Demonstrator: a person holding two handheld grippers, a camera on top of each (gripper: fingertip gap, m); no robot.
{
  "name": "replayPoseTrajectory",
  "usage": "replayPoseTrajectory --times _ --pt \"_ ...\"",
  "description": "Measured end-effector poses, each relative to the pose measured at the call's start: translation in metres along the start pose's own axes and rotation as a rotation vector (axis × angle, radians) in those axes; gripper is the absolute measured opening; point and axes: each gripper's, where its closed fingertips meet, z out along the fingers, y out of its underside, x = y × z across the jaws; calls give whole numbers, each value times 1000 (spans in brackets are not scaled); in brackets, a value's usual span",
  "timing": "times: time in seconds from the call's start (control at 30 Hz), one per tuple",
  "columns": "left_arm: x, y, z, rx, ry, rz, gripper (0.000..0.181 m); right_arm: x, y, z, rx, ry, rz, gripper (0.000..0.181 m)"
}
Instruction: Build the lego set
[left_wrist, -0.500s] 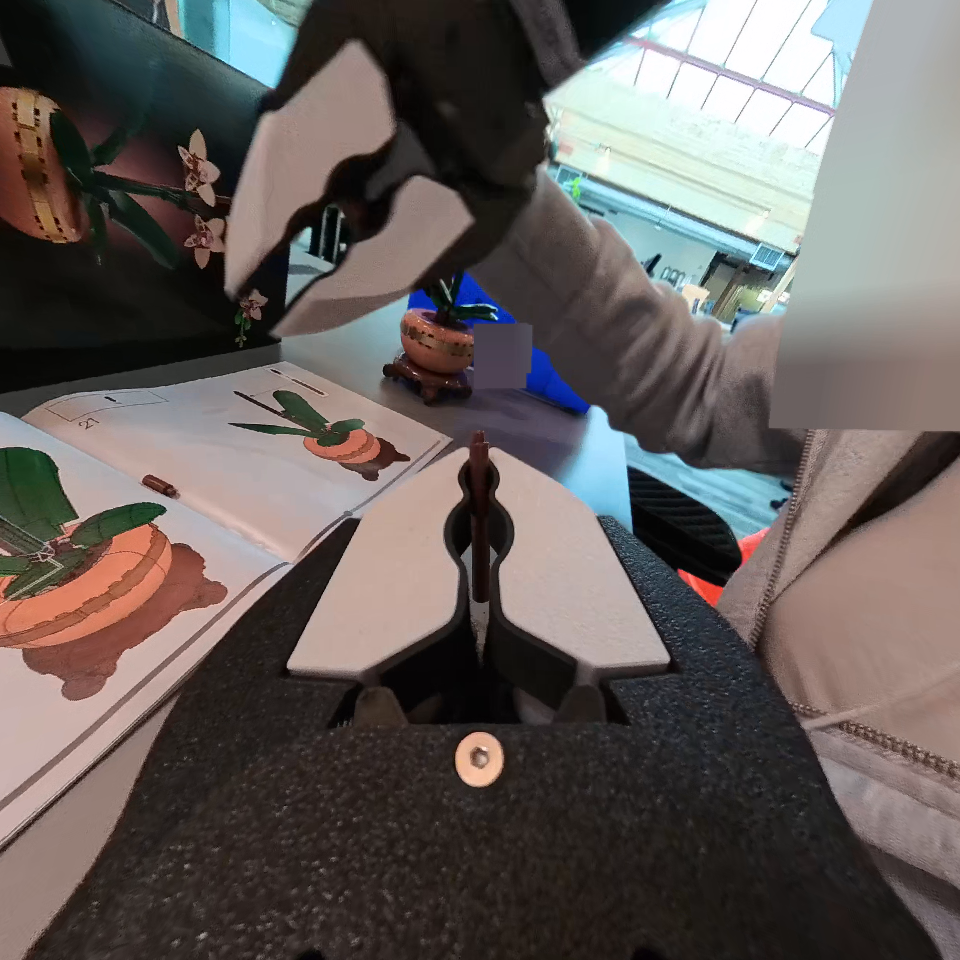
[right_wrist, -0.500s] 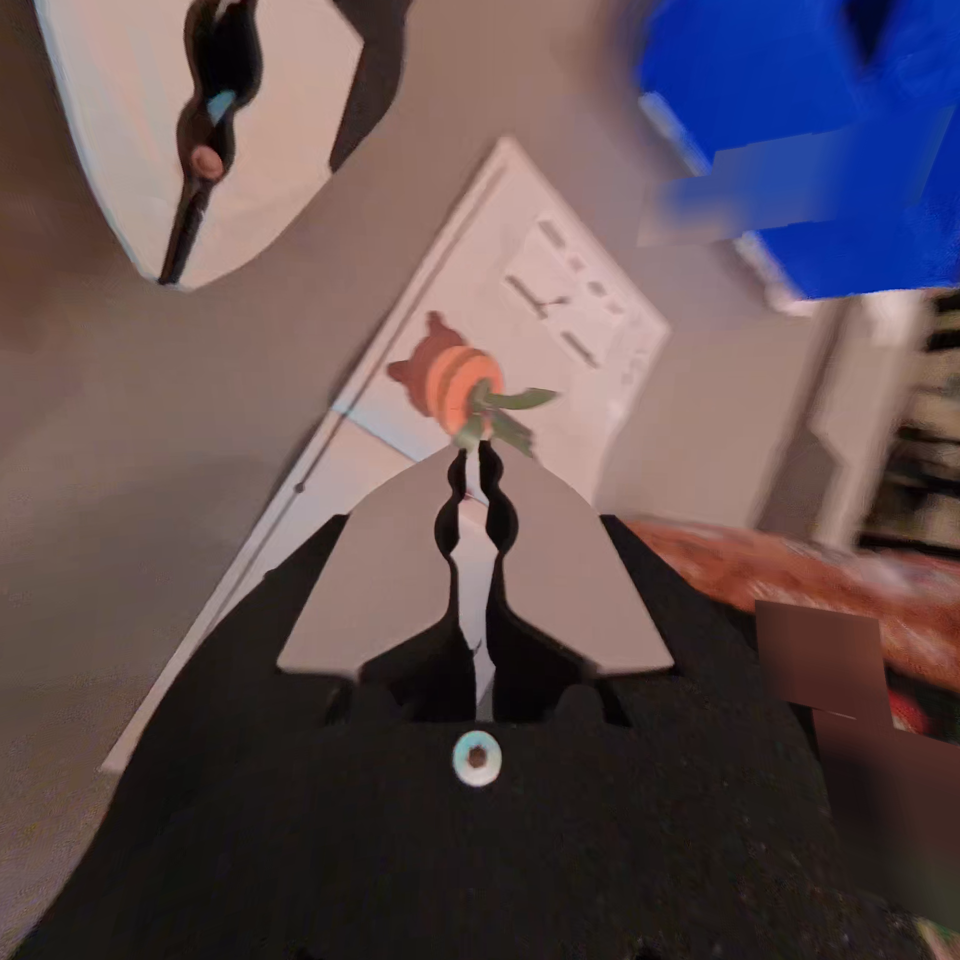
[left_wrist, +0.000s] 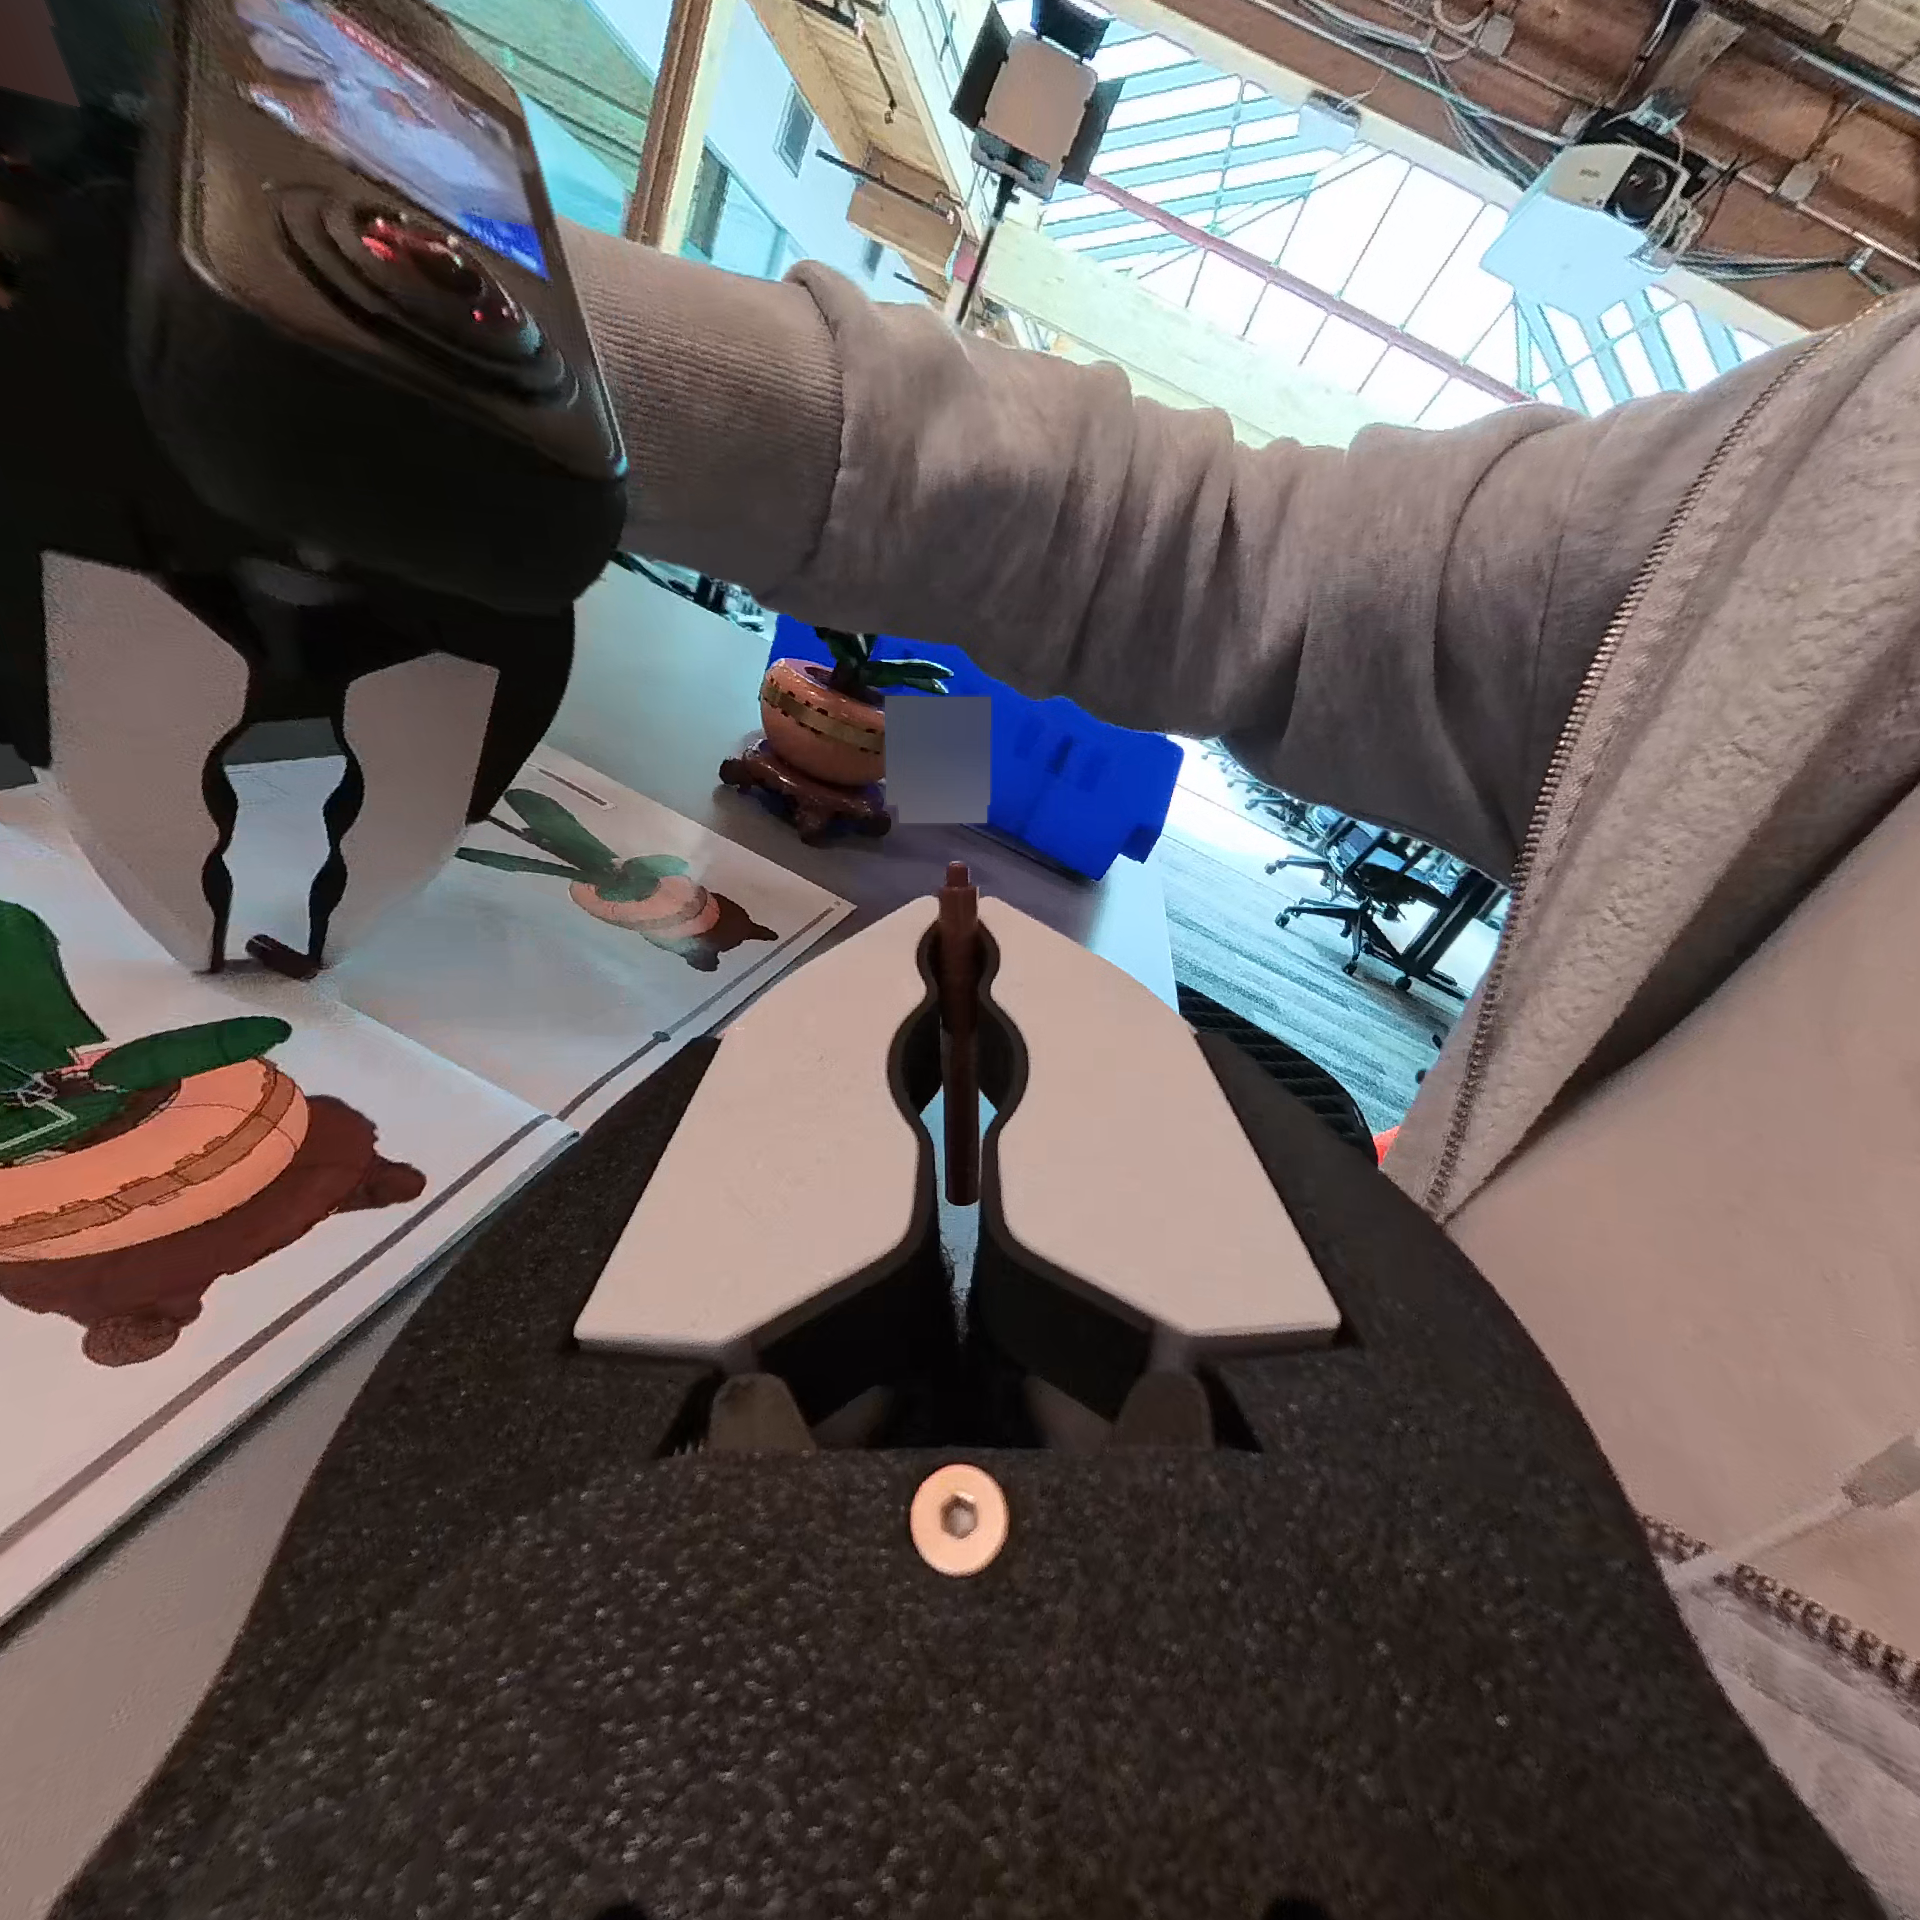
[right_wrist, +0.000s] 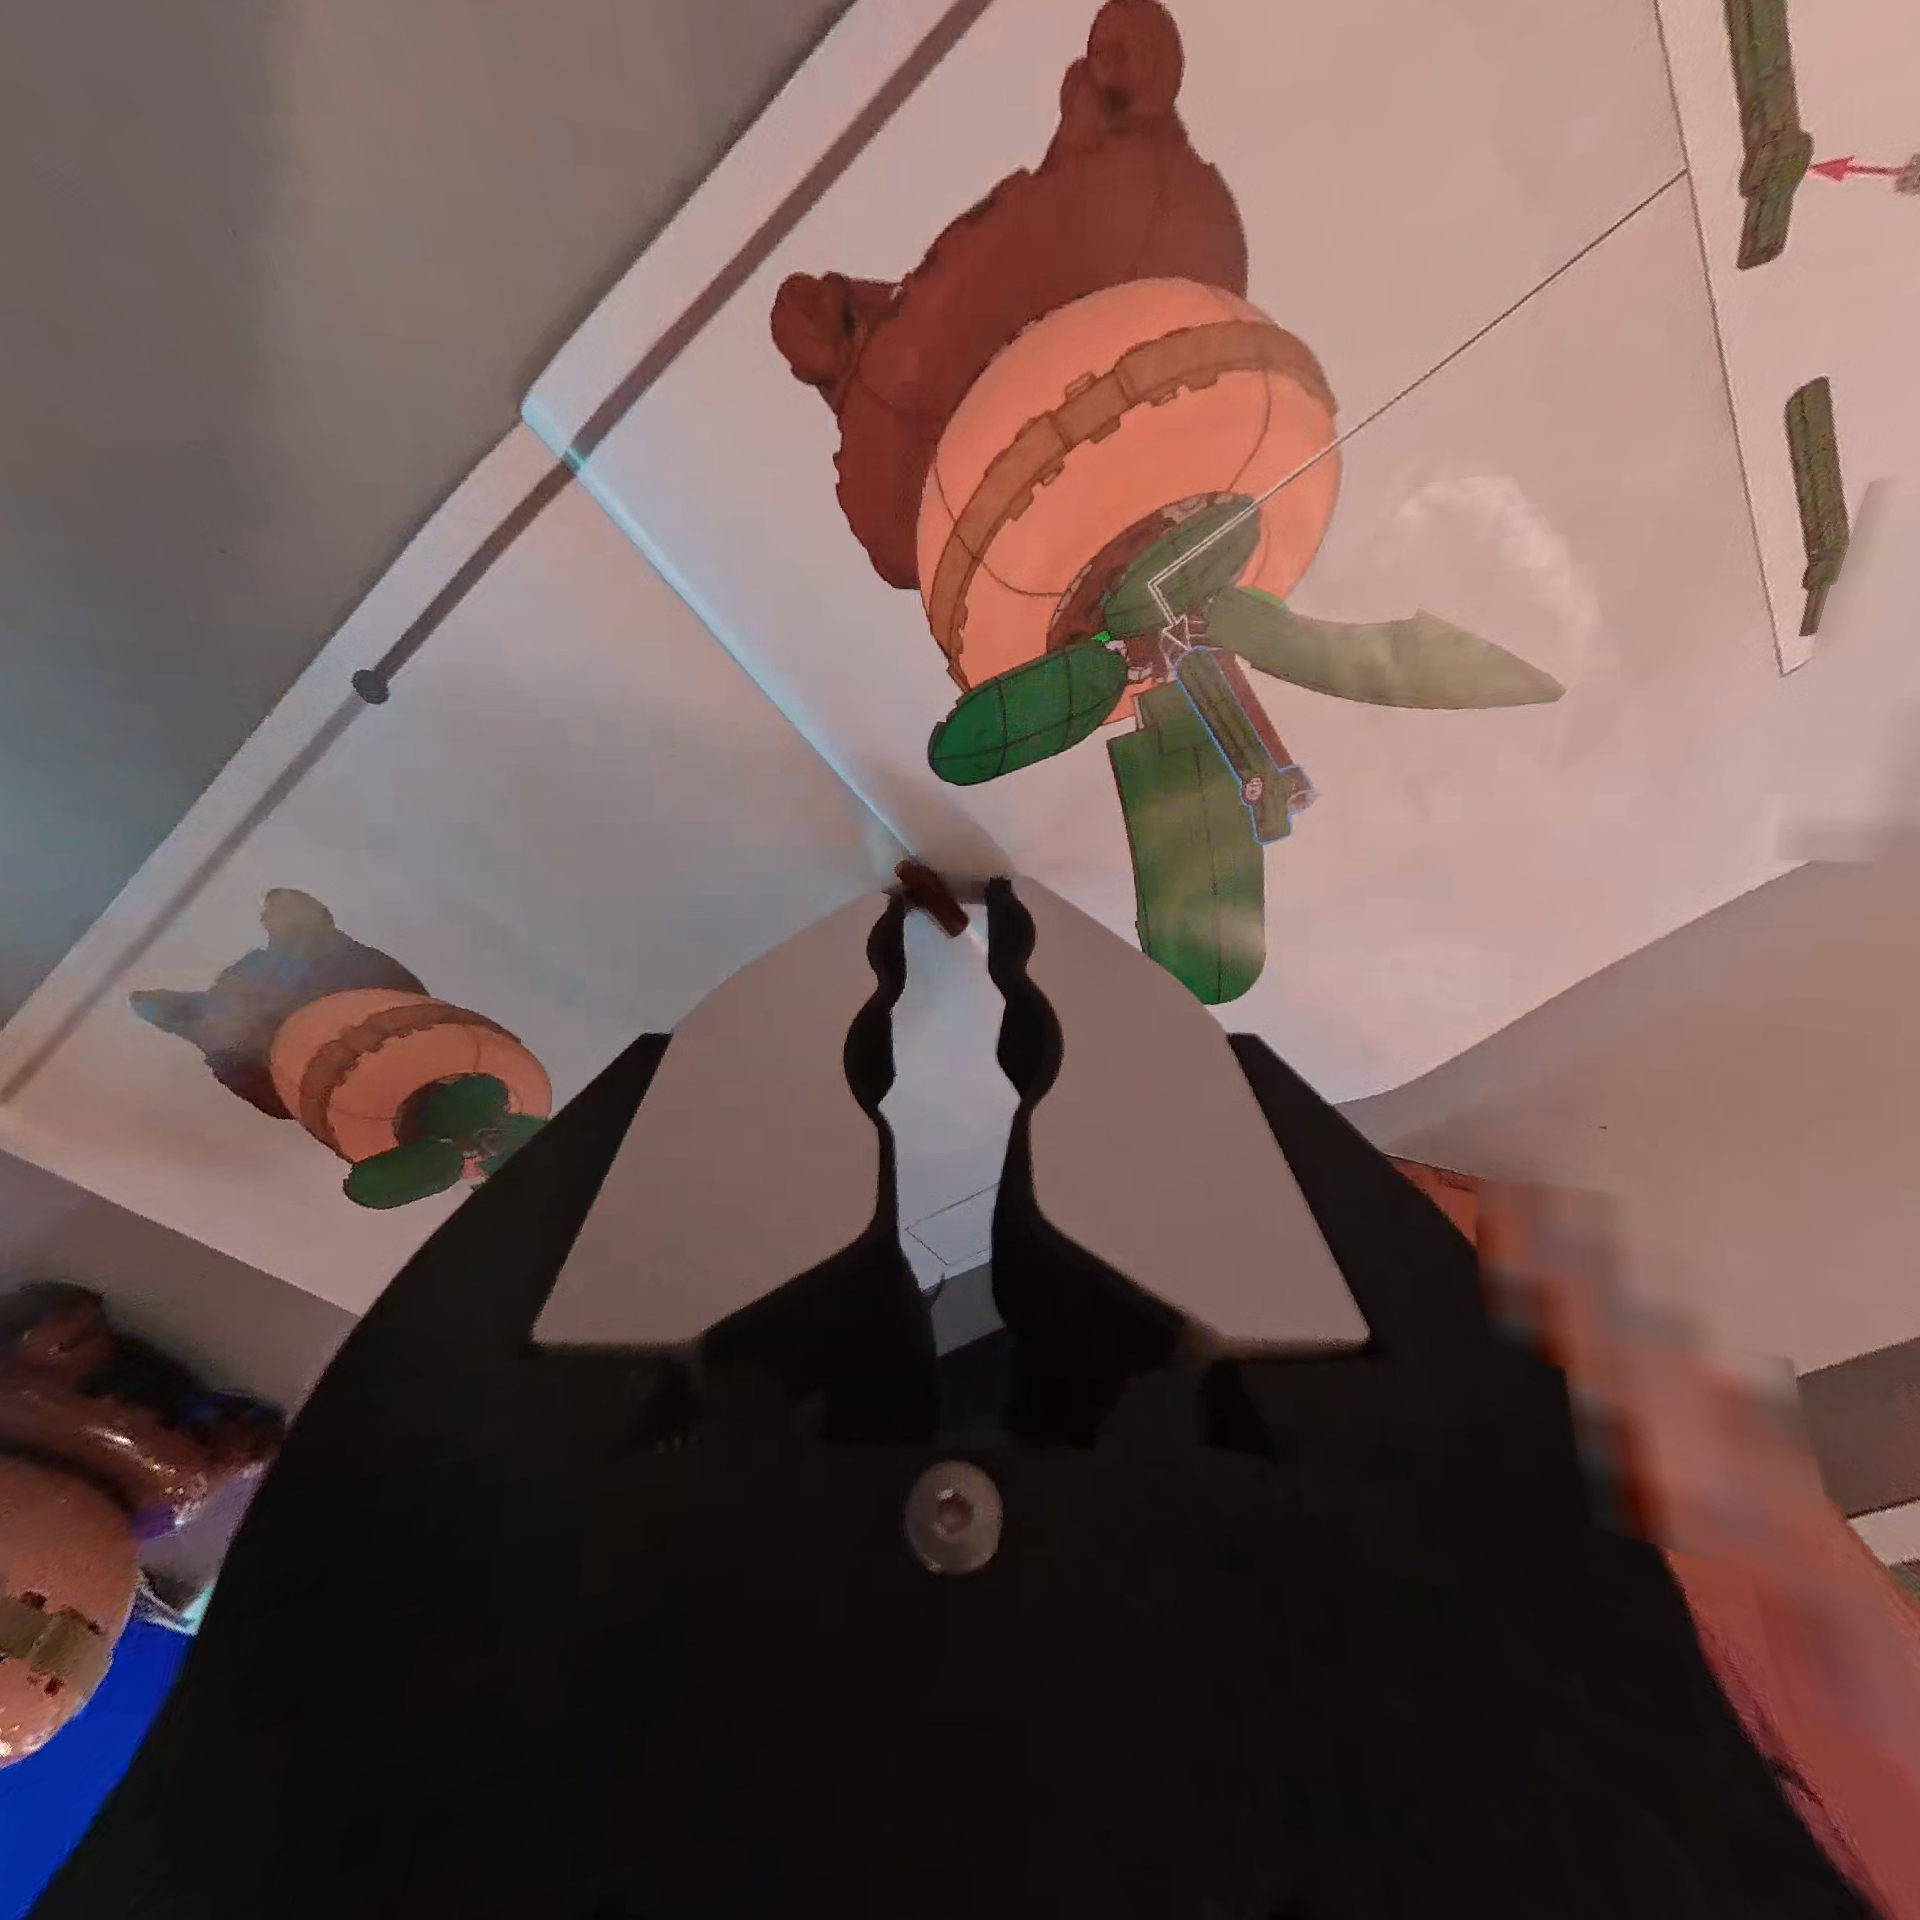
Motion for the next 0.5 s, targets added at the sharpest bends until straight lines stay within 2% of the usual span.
replayPoseTrajectory --times 0.13,0.2,0.27,0.33,0.4,0.47,0.5 --pt "-3 -1 0 5 -7 -24 0 0 -3 -1 67 32 92 5" --pt "-3 0 0 3 -9 -25 0 0 -12 -5 178 78 188 4" --pt "-6 -2 -2 18 -27 -27 0 4 -24 -20 336 158 368 5" --pt "-12 -7 -5 54 -67 -34 0 9 -48 -49 646 226 610 5" --pt "-20 -12 -10 91 -122 -34 0 4 -82 -102 1185 190 801 4" --pt "-25 -15 -13 111 -165 -8 0 -10 -91 -152 1755 58 936 4" --pt "-26 -16 -13 109 -178 8 0 -19 -90 -162 1951 -13 972 4"
